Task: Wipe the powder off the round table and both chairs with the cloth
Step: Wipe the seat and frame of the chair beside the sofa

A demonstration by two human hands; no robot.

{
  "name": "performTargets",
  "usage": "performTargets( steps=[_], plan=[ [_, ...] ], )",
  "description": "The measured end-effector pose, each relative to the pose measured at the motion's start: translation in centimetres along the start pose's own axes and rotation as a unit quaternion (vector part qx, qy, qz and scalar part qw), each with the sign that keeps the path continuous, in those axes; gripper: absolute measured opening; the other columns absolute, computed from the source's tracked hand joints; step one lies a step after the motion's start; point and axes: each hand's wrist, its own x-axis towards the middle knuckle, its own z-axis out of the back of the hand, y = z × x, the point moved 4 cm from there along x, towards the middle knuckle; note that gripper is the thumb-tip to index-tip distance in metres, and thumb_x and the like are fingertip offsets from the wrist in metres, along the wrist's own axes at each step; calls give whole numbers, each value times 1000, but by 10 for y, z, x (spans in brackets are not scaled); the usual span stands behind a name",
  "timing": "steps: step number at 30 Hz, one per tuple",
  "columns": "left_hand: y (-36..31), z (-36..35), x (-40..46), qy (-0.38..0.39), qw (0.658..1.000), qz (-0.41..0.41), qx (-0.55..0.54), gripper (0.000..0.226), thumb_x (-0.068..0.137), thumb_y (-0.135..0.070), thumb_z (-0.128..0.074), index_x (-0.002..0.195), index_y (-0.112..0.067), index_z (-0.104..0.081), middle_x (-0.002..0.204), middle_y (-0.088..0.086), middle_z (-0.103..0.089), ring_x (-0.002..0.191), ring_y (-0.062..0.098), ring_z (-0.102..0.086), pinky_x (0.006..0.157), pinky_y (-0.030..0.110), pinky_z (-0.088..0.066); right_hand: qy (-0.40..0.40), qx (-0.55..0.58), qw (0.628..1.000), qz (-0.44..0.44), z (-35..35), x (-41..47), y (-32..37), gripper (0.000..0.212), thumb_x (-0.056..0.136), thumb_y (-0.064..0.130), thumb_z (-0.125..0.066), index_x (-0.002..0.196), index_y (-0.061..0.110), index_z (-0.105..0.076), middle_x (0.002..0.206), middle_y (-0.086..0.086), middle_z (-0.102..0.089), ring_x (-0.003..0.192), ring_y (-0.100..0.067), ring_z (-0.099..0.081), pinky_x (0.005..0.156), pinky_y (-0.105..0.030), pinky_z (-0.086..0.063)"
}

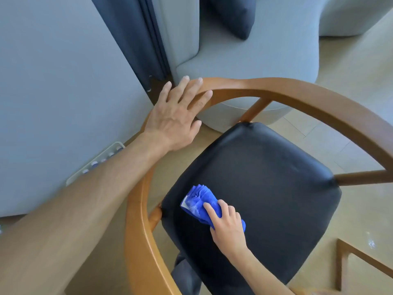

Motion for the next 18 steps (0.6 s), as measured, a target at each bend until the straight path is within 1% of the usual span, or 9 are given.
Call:
performTargets(
  steps=[2, 4, 6, 8, 12, 14, 16, 17, 18],
  plan=[
    [3, -1, -25, -7, 1000, 23, -15, 68, 95, -42, -38, 154, -26, -6, 162, 8, 1, 147, 32, -2, 118, 53, -7, -10, 29, 998, -58, 1, 1, 14, 63, 50, 2, -80, 110, 17, -69, 102, -12, -63, 66, -27, -55, 54, -36, -50],
    [2, -5, -51, -10, 999, 46, -27, 70, 95, -39, -42, 154, -25, -7, 161, 11, 2, 148, 33, 1, 118, 54, -5, -5, 35, 997, -66, -5, -4, 30, 60, 54, 2, -78, 112, 16, -68, 102, -13, -63, 67, -27, -55, 55, -37, -50],
    [1, -9, -70, -16, 997, 66, -27, 70, 95, -39, -40, 154, -24, -6, 161, 12, 4, 148, 32, 3, 118, 53, -3, 1, 16, 1000, -17, -12, -14, 39, 59, 55, 2, -76, 112, 17, -68, 101, -13, -63, 66, -26, -53, 54, -36, -49],
    [-2, -12, -79, -15, 996, 84, -30, 69, 97, -40, -37, 154, -24, -2, 161, 12, 5, 148, 31, 5, 119, 51, -2, 25, -10, 998, 62, -20, -27, 40, 59, 55, 4, -74, 111, 20, -67, 100, -10, -63, 65, -25, -52, 54, -35, -48],
    [-9, -14, -90, -18, 992, 121, -45, 67, 97, -43, -33, 154, -25, -2, 161, 11, 5, 148, 31, 7, 119, 52, 0, 59, -18, 977, 203, -34, -68, 40, 55, 59, 13, -69, 112, 26, -64, 102, -6, -63, 66, -24, -51, 56, -32, -46],
    [-11, -18, -96, -37, 990, 126, -45, 66, 97, -43, -33, 154, -24, -7, 161, 12, 2, 148, 31, 4, 118, 53, -2, 96, -27, 946, 309, -41, -90, 41, 53, 61, 19, -67, 113, 30, -60, 103, -4, -62, 67, -23, -52, 58, -28, -45],
    [-9, -18, -95, -75, 989, 126, -32, 65, 95, -43, -34, 153, -23, -14, 161, 13, -4, 148, 32, -2, 118, 54, -5, 136, -71, 890, 428, -46, -98, 42, 52, 65, 27, -70, 113, 35, -54, 109, -1, -60, 73, -22, -53, 65, -28, -46],
    [-8, -17, -92, -95, 987, 128, -25, 64, 95, -43, -35, 153, -23, -18, 160, 14, -7, 148, 33, -6, 118, 55, -8, 151, -96, 864, 470, -47, -92, 41, 53, 66, 30, -72, 114, 37, -51, 111, 0, -57, 76, -21, -52, 67, -29, -46],
    [-7, -17, -88, -113, 985, 129, -19, 63, 94, -43, -36, 153, -23, -20, 160, 15, -10, 147, 34, -9, 117, 55, -9, 153, -118, 849, 491, -45, -80, 40, 53, 68, 33, -73, 115, 38, -49, 114, 1, -56, 77, -19, -51, 68, -29, -45]
  ],
)
